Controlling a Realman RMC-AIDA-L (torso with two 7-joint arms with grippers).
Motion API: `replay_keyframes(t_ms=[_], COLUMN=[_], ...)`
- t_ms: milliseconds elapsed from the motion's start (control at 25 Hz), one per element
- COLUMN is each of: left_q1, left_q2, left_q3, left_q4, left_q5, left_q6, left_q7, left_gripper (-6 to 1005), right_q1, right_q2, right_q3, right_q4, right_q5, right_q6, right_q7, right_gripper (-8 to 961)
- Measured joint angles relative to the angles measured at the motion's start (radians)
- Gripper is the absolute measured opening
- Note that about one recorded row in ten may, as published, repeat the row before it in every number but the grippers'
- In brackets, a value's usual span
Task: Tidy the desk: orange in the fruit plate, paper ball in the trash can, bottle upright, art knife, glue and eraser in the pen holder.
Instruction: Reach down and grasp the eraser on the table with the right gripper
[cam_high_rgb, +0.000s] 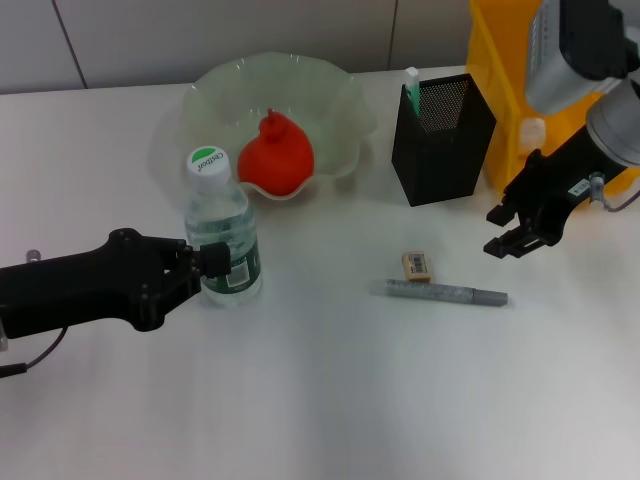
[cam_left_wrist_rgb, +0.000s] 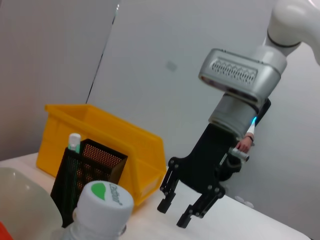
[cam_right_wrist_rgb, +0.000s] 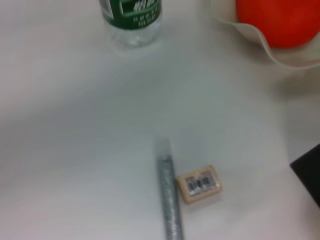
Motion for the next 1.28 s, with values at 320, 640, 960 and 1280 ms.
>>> replay_keyframes(t_ms=[320, 640, 960, 1280], left_q1=[0.0, -0.006, -0.006, -0.002], left_q2=[0.0, 0.002, 0.004, 0.005], left_q3=[-0.016, -0.052, -0.055, -0.055], left_q4=[-0.007, -0.033, -0.034, -0.032], left_q5=[-0.014, -0.045, -0.045, -0.041], left_q6=[-0.003, -0.006, -0.006, -0.005], left_q7=[0.007, 0.035, 0.047, 0.07], left_gripper=[-1, -1, -1, -1], right_q1=[0.034, 0.097, 0.153, 0.175], right_q2=[-0.003, -0.007, 0.011, 0.054], right_q3=[-0.003, 0.012, 0.007, -0.02], right_q4=[0.108, 0.207, 0.289, 0.286], right_q5=[-0.005, 0.008, 0.044, 0.035], right_q6=[0.107, 0.202, 0.268, 0.239], right_q7=[-0.129, -0.177, -0.18, -0.126], right_gripper=[412, 412, 411, 410])
